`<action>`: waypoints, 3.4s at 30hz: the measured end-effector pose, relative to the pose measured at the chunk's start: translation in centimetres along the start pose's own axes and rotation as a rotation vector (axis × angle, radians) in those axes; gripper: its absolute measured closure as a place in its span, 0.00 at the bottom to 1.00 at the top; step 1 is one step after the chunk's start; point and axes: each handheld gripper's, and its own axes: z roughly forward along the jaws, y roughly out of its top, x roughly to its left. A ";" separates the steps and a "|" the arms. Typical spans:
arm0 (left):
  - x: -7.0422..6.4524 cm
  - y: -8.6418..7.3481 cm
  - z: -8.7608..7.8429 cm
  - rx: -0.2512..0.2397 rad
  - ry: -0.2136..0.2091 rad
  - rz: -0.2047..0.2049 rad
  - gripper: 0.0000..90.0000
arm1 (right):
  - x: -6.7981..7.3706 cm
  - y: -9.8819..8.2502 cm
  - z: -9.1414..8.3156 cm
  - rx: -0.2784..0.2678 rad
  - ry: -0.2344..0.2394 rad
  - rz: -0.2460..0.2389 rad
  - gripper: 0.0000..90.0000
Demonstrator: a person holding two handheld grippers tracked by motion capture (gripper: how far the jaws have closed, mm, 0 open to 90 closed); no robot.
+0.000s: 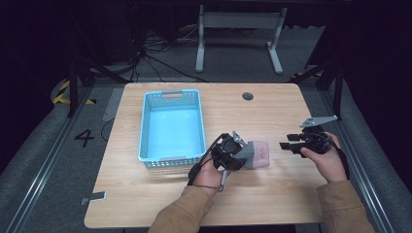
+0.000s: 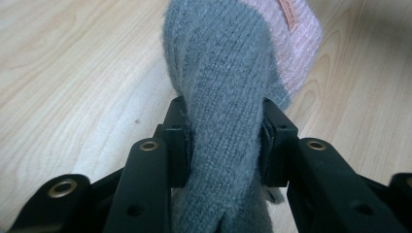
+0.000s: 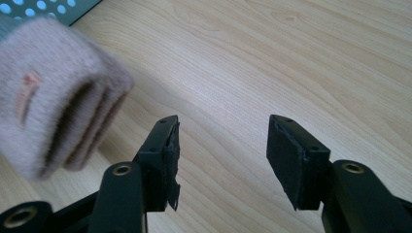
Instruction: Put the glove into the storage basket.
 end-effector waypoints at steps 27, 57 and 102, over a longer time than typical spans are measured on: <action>3.1 0.4 -6.0 -0.076 0.042 -0.043 0.70 | -0.2 -1.0 0.8 0.016 -0.014 0.004 0.54; 10.3 -2.0 -11.4 -0.094 0.174 -0.121 0.70 | -0.3 -1.5 1.2 0.037 -0.015 0.017 0.52; 18.6 -5.9 -7.9 0.161 0.232 -0.234 0.70 | -0.5 -4.0 0.1 0.086 -0.044 0.067 0.50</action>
